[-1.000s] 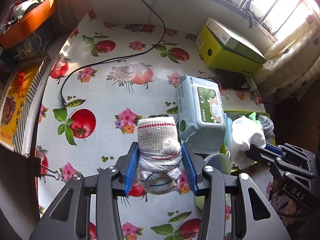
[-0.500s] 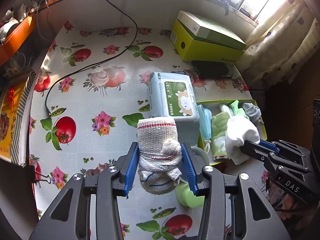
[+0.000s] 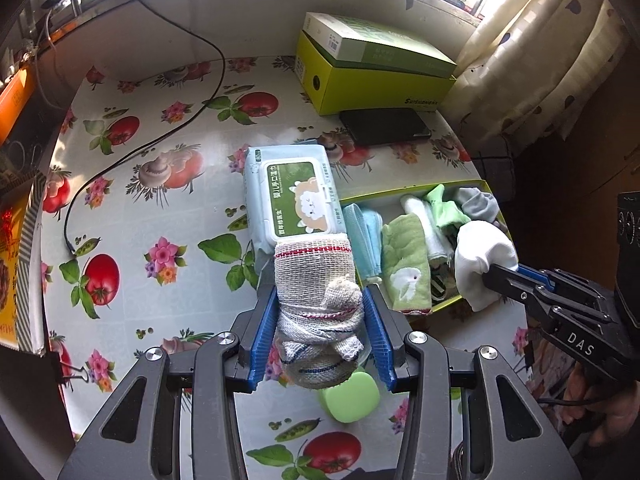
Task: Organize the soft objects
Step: 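Carry the sock and white glove over the box with both grippers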
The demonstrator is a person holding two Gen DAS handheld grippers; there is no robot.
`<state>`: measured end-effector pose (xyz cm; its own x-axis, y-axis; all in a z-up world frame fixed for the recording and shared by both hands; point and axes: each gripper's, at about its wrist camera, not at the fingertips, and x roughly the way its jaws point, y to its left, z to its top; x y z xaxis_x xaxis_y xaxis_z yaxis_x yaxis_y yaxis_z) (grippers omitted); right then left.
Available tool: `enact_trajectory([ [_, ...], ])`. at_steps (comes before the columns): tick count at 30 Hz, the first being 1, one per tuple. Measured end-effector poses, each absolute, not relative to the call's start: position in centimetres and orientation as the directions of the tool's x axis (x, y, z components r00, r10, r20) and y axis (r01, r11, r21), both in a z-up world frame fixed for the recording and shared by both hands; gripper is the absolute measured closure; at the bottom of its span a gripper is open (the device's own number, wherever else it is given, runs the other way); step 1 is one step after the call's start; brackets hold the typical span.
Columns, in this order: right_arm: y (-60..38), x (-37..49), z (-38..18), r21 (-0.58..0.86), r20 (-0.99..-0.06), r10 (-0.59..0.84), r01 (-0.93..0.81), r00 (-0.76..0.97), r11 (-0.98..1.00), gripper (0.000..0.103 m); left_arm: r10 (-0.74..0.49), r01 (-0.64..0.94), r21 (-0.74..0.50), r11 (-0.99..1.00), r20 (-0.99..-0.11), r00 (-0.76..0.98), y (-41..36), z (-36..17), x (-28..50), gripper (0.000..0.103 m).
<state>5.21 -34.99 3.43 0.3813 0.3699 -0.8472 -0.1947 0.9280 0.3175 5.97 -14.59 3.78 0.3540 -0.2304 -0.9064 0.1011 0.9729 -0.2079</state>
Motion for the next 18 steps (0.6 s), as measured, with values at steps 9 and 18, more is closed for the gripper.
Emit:
enact_trajectory([
  [9,-39.1,5.4,3.0,0.318,-0.848,0.335,-0.112,0.411,0.941,0.088,-0.240,0.142,-0.202,0.969,-0.906,0.349,-17.0,4.2,6.5,0.059],
  [18,-43.8,5.7,2.2,0.305,-0.857,0.280,-0.010,0.433,0.952,0.088,-0.256,0.183,-0.204,0.962,-0.906,0.338,-19.2,4.2,7.4,0.059],
])
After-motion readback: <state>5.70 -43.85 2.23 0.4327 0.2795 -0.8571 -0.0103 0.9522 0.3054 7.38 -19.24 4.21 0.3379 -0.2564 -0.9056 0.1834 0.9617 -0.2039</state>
